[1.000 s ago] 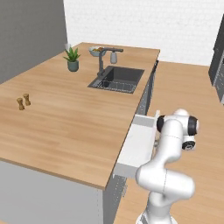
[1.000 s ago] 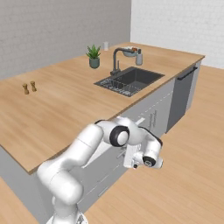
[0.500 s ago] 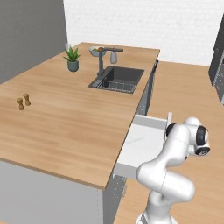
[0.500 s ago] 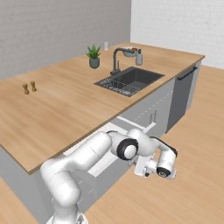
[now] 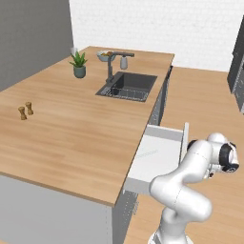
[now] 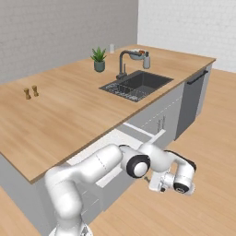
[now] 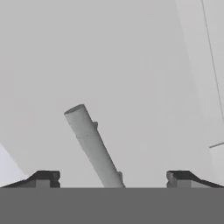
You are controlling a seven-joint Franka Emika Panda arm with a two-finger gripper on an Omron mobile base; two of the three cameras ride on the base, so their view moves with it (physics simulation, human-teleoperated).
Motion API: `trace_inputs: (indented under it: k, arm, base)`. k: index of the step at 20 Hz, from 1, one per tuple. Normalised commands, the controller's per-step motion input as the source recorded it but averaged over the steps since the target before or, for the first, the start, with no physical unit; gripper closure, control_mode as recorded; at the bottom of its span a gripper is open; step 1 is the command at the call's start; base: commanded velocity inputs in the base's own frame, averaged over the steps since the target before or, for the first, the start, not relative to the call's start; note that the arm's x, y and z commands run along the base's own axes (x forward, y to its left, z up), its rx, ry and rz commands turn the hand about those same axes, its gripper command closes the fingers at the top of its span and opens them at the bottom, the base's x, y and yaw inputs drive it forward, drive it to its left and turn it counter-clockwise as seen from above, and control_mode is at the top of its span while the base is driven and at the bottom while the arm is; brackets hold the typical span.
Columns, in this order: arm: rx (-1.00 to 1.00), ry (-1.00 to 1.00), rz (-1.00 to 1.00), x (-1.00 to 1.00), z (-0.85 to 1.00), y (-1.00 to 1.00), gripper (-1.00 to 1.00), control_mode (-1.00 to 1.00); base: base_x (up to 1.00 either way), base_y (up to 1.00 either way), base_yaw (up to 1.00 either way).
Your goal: Take a straw from the drawer in front and place it inside the glass cup on the dining counter.
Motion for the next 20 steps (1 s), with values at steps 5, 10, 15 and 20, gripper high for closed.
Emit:
trace_inputs:
  k: [5, 10, 15, 20]
  arm:
    - [0.00, -0.05, -0.06, -0.26, 0.47, -0.26, -1.00, -1.00]
    - [-0.13, -0.14, -0.04, -0.30, 0.90, 0.22, -1.00, -1.00]
    - [-0.25, -0.17, -0.01, -0.24, 0.99, 0.48, -1.00, -1.00]
    - [-0.31, -0.18, 0.00, -0.20, 0.99, 0.47, -1.00, -1.00]
  base:
    - [0.00, 0.00, 0.00]
    - [0.00, 0.00, 0.00]
    - [0.00, 0.00, 0.00]
    - [0.00, 0.00, 0.00]
